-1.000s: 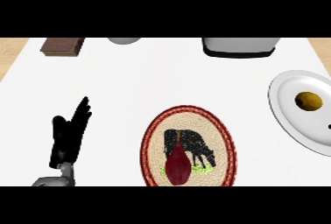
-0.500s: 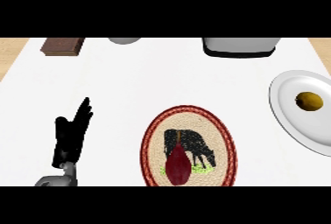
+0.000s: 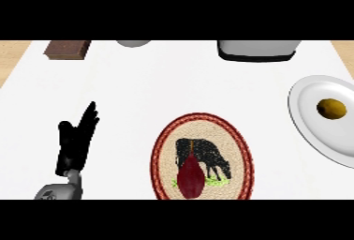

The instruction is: Pick the lemon from the placemat and place it in the plate

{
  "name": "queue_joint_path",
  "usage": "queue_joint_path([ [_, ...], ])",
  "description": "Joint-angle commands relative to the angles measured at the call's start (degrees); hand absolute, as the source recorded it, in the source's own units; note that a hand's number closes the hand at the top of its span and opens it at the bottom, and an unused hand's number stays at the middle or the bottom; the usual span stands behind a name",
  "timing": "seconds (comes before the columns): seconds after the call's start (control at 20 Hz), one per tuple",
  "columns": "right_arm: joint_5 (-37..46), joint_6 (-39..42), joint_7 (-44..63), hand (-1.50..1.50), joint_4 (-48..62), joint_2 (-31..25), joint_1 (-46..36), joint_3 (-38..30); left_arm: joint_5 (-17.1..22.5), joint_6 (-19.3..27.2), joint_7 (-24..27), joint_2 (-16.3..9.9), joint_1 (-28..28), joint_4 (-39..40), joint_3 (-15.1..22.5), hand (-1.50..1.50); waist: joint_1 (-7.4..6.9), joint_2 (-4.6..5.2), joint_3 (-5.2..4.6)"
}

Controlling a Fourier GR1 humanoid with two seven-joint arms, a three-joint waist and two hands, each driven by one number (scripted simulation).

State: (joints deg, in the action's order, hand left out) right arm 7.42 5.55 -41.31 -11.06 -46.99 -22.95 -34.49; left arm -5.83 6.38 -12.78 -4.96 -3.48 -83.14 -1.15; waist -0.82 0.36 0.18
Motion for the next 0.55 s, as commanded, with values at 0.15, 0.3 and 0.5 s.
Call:
queue_joint_path([
  [0.15, -1.41, -2.69, 0.2, -1.5, 2.38, -2.07, 0.89, -1.47, 0.22, -0.52, -0.67, -0.41, 0.58, -1.48, -0.23, 0.0, -0.48, 0.15, 0.11],
  [0.3, -0.73, -3.52, -1.67, -1.5, 2.77, -0.99, 3.15, -0.69, -0.62, -0.14, -0.05, 0.67, 1.65, -1.42, 1.09, 0.0, -0.39, 0.14, 0.12],
  [0.5, -0.94, -3.26, 0.15, -1.5, 2.65, -3.49, 2.67, -0.74, -0.03, -0.69, 1.48, 0.26, 1.03, 0.16, 0.17, 0.0, -0.31, 0.15, 0.1],
])
